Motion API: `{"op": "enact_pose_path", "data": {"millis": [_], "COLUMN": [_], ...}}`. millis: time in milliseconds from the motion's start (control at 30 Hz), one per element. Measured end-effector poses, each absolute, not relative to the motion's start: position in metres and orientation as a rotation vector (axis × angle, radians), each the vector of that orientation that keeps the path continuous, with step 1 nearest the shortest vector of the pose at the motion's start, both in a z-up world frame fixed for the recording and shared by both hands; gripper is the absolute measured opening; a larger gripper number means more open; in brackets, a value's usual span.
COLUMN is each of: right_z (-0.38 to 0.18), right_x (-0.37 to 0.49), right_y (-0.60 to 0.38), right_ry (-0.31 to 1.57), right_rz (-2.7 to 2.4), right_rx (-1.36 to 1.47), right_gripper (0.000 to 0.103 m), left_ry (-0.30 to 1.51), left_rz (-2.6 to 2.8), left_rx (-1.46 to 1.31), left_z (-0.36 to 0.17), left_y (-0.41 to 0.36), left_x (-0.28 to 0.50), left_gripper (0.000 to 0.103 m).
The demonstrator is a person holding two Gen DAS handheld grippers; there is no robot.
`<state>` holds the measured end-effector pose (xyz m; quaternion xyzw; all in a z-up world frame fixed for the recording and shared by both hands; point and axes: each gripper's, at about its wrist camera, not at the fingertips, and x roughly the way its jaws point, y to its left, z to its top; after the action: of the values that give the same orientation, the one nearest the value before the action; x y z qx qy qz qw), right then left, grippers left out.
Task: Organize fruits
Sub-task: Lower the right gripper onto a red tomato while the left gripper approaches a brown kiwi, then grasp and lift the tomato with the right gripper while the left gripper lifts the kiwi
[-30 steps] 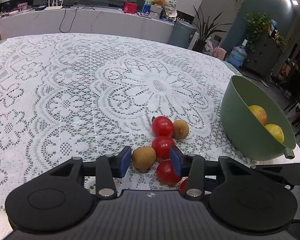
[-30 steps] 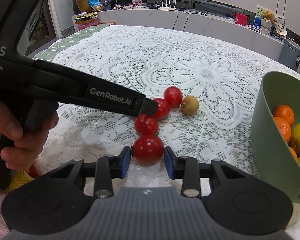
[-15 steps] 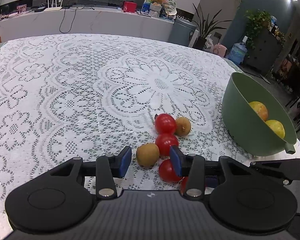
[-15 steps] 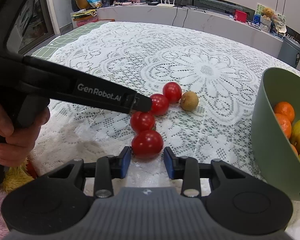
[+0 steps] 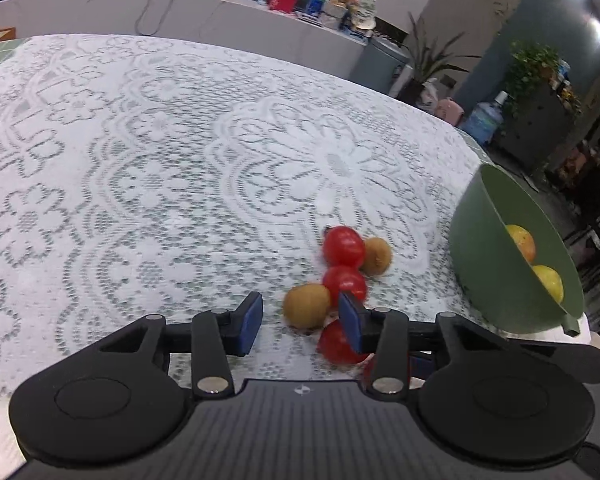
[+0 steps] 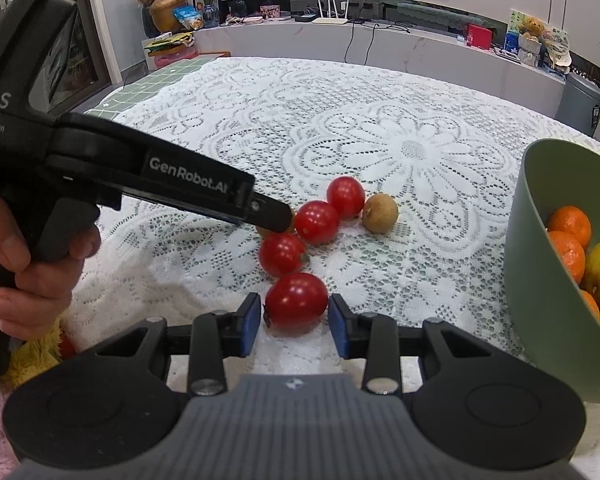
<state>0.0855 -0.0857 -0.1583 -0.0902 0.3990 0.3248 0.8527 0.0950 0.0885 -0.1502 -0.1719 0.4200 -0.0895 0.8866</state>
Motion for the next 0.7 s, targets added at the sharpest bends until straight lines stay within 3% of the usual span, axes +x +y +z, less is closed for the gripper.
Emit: {"op": "enact_pose_path", "data": {"millis": [300, 367, 700], "right_z": [-0.1616, -0.1615, -0.1584], "right_x": [0.0886, 0.0888, 0.0857], "right_y": [-0.0845, -0.085, -0.087], "right_ry": [0.861, 0.862, 0.841], "right_rz": [0.681, 0.681, 0.68], "right_rx": [-0.183, -0.18, -0.174], "right_gripper": [0.032, 0.032, 0.031], "left_ry": [0.858, 0.854, 0.836], "left_rz": [-0.207, -0.202, -0.168], "left_rx": [-0.364, -0.36, -0.341], "left_z": [-0.1525, -0.1524, -0.1474], "left_y": [0.0851, 0.0851, 0.0856], "left_x": [0.0962, 0.096, 0.0886], "left_gripper": [0.039, 0.029, 0.029]}}
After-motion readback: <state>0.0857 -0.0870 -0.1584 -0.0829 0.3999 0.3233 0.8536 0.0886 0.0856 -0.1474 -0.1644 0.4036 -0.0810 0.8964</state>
